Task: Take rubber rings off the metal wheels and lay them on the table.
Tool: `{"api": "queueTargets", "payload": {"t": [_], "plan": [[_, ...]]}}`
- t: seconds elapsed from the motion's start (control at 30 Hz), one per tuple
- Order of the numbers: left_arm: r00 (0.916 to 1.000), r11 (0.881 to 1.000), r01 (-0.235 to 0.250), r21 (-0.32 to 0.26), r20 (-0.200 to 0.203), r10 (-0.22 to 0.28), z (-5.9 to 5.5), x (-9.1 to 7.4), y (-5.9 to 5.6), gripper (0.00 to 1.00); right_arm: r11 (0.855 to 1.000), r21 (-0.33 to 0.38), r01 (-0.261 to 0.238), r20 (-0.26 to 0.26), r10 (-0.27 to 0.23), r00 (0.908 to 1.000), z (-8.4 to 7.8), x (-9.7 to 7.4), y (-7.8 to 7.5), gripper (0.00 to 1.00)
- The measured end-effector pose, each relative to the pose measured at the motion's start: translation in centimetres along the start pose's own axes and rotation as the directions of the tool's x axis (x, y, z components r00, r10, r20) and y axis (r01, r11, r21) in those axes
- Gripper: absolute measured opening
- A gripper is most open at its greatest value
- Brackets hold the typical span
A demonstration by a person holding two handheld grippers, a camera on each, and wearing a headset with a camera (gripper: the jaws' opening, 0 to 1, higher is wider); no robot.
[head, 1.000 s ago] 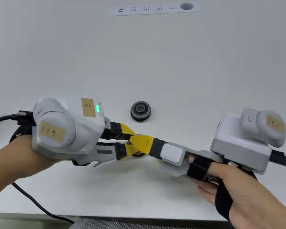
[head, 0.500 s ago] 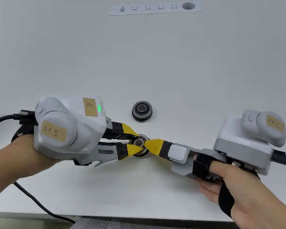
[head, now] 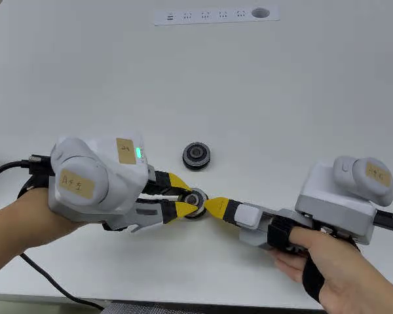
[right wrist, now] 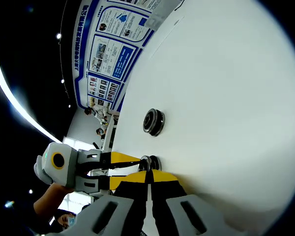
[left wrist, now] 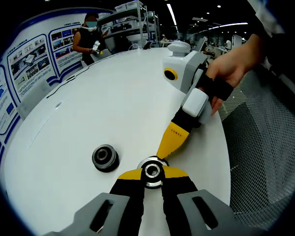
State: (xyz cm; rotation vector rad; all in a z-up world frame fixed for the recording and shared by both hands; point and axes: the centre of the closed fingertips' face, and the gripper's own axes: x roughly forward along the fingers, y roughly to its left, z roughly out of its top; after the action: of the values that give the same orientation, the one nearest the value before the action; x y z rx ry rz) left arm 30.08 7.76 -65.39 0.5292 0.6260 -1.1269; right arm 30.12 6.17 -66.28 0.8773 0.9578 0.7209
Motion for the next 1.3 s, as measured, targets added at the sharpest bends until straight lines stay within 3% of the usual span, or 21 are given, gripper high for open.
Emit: {"api": "queueTargets", "payload": {"t": [0.33, 0.77, 0.87, 1.3], "plan": [[1.0, 1.0, -0.001, -0.001, -0.001, 0.001, -0.01, 0.02, 0.02, 0.13, 1.0, -0.012, 0.009, 0.006, -0.009, 0.9999, 0.02, -0.05, 0.1, 0.01], [1.0, 1.0, -0.001, -0.005, -0.001, 0.001, 0.0, 0.01, 0.01, 0.13, 0.996, -0.085, 0.025, 0.004, -0.024, 0.9997, 0.15, 0.1, 0.55, 0.01], [1.0, 1.0, -0.002, -0.01, 0.0, 0.002, 0.0, 0.02, 0.02, 0.13, 0.99, -0.136, 0.034, -0.003, -0.034, 0.9994, 0.16, 0.18, 0.58, 0.01], [1.0, 1.0, -0.003, -0.007, 0.001, 0.003, 0.02, 0.03, -0.01, 0.13, 0.97, -0.236, 0.049, -0.01, -0.053, 0.9985, 0.16, 0.25, 0.82, 0.01]]}}
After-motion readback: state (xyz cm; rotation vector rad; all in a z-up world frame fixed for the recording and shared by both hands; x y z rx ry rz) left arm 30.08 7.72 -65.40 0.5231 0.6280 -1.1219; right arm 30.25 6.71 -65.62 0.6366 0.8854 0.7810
